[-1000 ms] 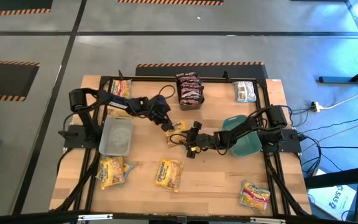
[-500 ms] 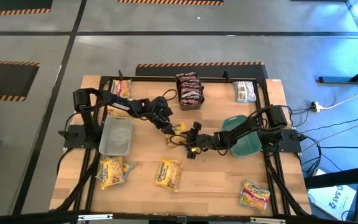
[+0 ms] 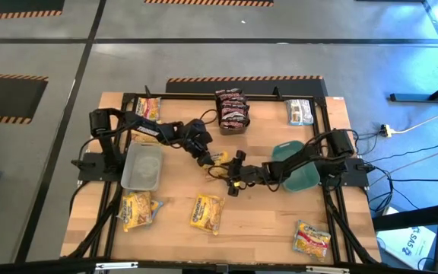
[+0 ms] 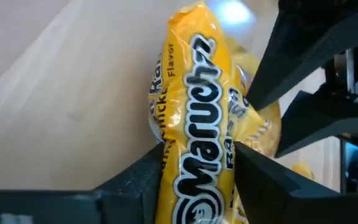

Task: Sort Maruchan noodles
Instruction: Put the yellow noodle pack into the blue bin

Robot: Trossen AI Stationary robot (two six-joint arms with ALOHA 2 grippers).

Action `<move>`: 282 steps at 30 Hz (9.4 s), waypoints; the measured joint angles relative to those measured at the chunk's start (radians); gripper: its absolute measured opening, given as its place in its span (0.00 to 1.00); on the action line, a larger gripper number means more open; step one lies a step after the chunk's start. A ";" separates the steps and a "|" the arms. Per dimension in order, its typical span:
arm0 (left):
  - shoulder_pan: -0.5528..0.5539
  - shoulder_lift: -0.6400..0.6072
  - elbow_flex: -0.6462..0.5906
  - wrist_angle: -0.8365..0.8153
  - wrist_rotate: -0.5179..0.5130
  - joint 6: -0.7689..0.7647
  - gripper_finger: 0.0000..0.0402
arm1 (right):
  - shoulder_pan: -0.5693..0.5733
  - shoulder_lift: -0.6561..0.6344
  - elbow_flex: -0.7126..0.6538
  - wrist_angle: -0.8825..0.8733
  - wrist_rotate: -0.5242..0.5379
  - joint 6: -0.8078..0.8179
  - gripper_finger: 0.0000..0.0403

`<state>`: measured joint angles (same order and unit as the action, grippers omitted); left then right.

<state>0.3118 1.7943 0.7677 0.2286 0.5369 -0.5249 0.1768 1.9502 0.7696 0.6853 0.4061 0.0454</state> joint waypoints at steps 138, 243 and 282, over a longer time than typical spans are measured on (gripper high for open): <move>-0.380 -0.121 0.000 0.020 -0.673 0.167 0.73 | -0.174 -0.375 -0.021 -0.512 -0.200 0.180 0.56; -0.419 -0.017 -0.024 0.020 -0.926 0.265 0.73 | -0.366 -0.115 -0.005 -0.347 -0.782 0.505 0.79; -0.506 -0.162 -0.026 -0.007 -0.923 0.337 0.73 | -0.287 -0.119 -0.002 -0.248 -0.627 0.383 0.42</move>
<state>-0.1944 1.6324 0.7418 0.2218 -0.3862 -0.1880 -0.1097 1.8317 0.7681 0.4374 -0.2209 0.4286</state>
